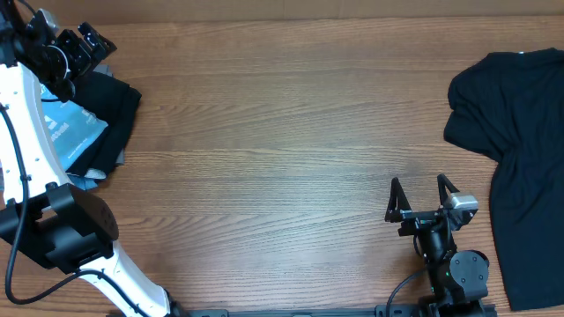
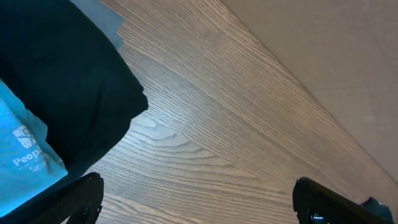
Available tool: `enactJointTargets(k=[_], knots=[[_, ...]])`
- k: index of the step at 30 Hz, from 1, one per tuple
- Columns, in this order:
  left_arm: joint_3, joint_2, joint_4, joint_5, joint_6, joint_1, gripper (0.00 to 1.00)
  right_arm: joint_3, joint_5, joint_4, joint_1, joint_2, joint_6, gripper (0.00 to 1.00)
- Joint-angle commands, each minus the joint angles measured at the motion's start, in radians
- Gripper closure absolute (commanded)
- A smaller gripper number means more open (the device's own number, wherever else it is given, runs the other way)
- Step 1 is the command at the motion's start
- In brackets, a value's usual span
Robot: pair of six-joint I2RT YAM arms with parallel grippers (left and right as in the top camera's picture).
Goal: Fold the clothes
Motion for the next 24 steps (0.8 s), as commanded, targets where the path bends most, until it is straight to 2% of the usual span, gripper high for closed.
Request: enactJointTargets(k=[1, 7, 12, 16, 24], knots=[[0.005, 0.003, 0.001, -0.022, 0.001, -0.004, 0.0, -0.01, 0.01, 0.004, -0.003, -0.007, 0.006, 0.0], [0.005, -0.063, 0.001, -0.022, 0.001, -0.035, 0.0, -0.01, 0.01, 0.004, -0.003, -0.007, 0.006, 0.0], [0.005, -0.19, 0.001, -0.022, 0.001, -0.159, 0.0, -0.01, 0.01, 0.004, -0.003, -0.007, 0.006, 0.0], [0.005, -0.296, 0.001, -0.022, 0.001, -0.333, 0.0, -0.01, 0.01, 0.004, -0.003, -0.007, 0.006, 0.0], [0.005, -0.452, 0.0, -0.023, 0.002, -0.776, 0.0, -0.01, 0.01, 0.004, -0.003, -0.007, 0.006, 0.0]])
